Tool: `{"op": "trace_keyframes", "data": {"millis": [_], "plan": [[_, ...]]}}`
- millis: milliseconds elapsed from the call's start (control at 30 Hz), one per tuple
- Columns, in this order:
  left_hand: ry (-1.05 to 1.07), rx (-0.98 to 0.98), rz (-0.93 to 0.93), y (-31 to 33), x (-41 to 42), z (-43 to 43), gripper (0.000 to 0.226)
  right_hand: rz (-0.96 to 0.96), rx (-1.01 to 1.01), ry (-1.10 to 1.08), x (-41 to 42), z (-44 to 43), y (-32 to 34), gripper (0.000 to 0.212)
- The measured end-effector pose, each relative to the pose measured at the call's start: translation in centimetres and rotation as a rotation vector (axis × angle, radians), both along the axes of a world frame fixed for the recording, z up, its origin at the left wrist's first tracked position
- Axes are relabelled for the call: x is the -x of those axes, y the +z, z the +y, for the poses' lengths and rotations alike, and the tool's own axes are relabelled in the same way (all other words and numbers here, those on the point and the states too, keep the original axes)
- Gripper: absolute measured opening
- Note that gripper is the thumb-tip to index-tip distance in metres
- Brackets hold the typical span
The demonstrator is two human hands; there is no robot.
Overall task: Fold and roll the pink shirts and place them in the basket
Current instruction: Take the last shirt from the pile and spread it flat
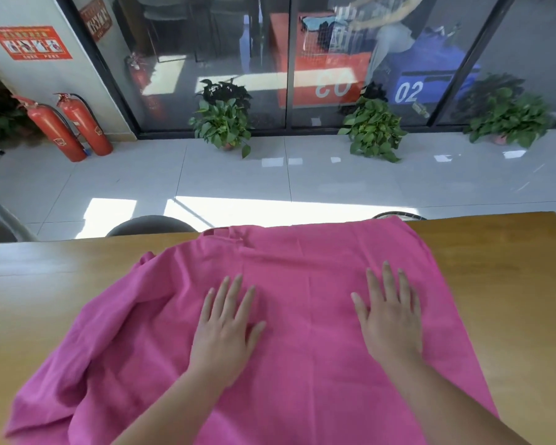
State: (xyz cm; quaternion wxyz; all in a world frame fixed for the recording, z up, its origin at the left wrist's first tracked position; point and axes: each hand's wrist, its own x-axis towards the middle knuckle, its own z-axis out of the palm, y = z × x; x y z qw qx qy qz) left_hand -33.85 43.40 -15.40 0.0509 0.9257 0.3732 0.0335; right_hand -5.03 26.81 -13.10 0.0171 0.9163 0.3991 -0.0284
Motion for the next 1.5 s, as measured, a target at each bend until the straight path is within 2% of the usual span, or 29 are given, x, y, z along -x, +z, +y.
{"op": "trace_keyframes", "data": {"millis": [300, 467, 533, 667, 767, 1000, 1233, 1333, 1500], "plan": [[0.088, 0.089, 0.047, -0.6, 11.0, -12.7, 0.071, 0.078, 0.008, -0.030, 15.6, -18.8, -0.7, 0.080], [0.093, 0.136, 0.114, -0.5, 15.0, -18.2, 0.079, 0.136, 0.207, -0.108, 17.5, -25.1, 0.0, 0.090], [0.101, 0.148, 0.099, 0.4, 15.8, -19.8, 0.081, 0.166, 0.267, -0.115, 17.0, -25.9, 0.9, 0.091], [0.155, 0.139, 0.096, 1.9, 16.9, -22.1, 0.079, 0.163, 0.241, -0.125, 17.4, -25.7, 2.5, 0.087], [0.189, 0.159, 0.123, 2.0, 18.5, -23.2, 0.080, 0.191, 0.216, -0.030, 19.3, -26.5, 2.4, 0.089], [-0.019, 0.064, 0.127, 3.1, 20.6, -27.1, 0.067, 0.232, 0.182, -0.103, 22.2, -32.6, 1.8, 0.088], [-0.023, 0.254, 0.130, 4.0, 19.9, -33.5, 0.069, 0.318, 0.191, -0.200, 20.2, -37.5, 2.1, 0.088], [-0.042, 0.242, 0.162, 4.5, 20.7, -34.3, 0.073, 0.347, 0.195, -0.239, 20.2, -37.2, 2.9, 0.086], [0.020, 0.202, 0.174, 6.0, 23.4, -33.7, 0.074, 0.302, 0.177, -0.088, 23.1, -34.3, 3.5, 0.082]]}}
